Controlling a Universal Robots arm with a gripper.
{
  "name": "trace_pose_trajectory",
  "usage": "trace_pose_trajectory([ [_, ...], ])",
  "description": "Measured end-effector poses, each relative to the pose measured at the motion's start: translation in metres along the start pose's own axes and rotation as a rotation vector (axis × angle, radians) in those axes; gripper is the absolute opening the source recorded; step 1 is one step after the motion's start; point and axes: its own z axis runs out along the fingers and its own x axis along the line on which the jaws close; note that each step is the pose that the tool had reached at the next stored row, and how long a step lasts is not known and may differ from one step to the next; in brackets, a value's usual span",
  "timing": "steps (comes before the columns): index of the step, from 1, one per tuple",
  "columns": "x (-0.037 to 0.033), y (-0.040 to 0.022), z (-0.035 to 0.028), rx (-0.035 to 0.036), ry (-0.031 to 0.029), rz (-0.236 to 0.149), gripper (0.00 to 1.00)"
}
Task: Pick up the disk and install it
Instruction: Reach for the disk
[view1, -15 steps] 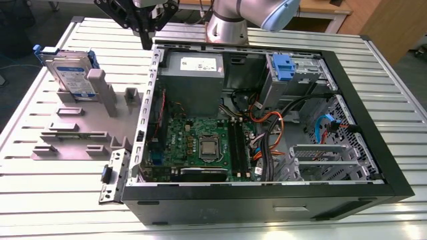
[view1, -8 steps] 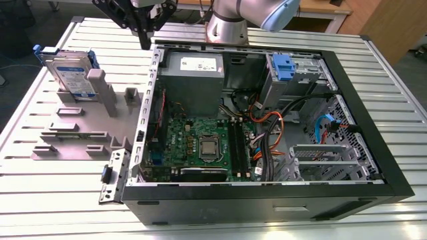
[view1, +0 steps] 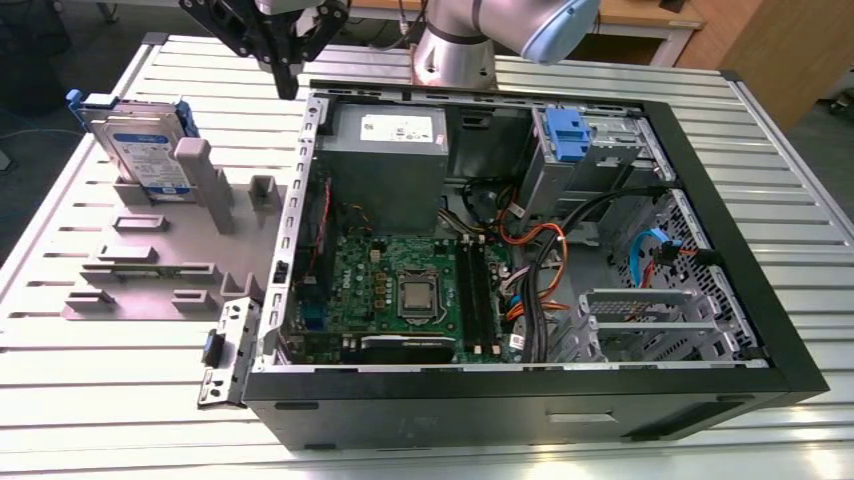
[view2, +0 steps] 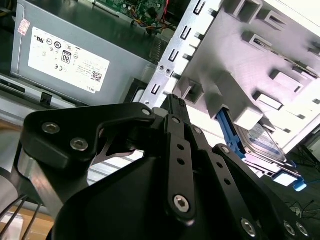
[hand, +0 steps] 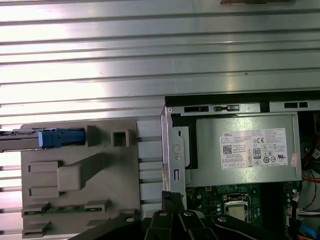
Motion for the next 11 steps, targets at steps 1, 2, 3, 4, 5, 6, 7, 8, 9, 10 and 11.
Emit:
trace_pose_trajectory([
  [1,0.0005,0.0,0.0,0.0,0.0,0.0,0.11],
  [2,0.0009,-0.0001,0.0,0.0,0.0,0.0,0.11],
  [3,0.0014,-0.0001,0.0,0.0,0.0,0.0,0.11],
  [4,0.0018,-0.0001,-0.0001,0.0001,0.0,0.0,0.11],
  [5,0.0024,-0.0002,-0.0001,0.0001,0.0,0.0,0.11],
  [6,0.0029,-0.0002,0.0,0.0,0.0,0.0,0.11],
  [7,0.0034,-0.0002,0.0,0.0,0.0,0.0,0.11],
  [8,0.0038,-0.0003,0.0,0.0,0.0,0.0,0.11],
  [9,0.0043,-0.0003,0.0,0.0,0.0,0.0,0.11],
  [10,0.0048,-0.0004,0.0,0.0,0.0,0.0,0.11],
  [11,0.0054,-0.0004,0.0,0.0,0.0,0.0,0.11],
])
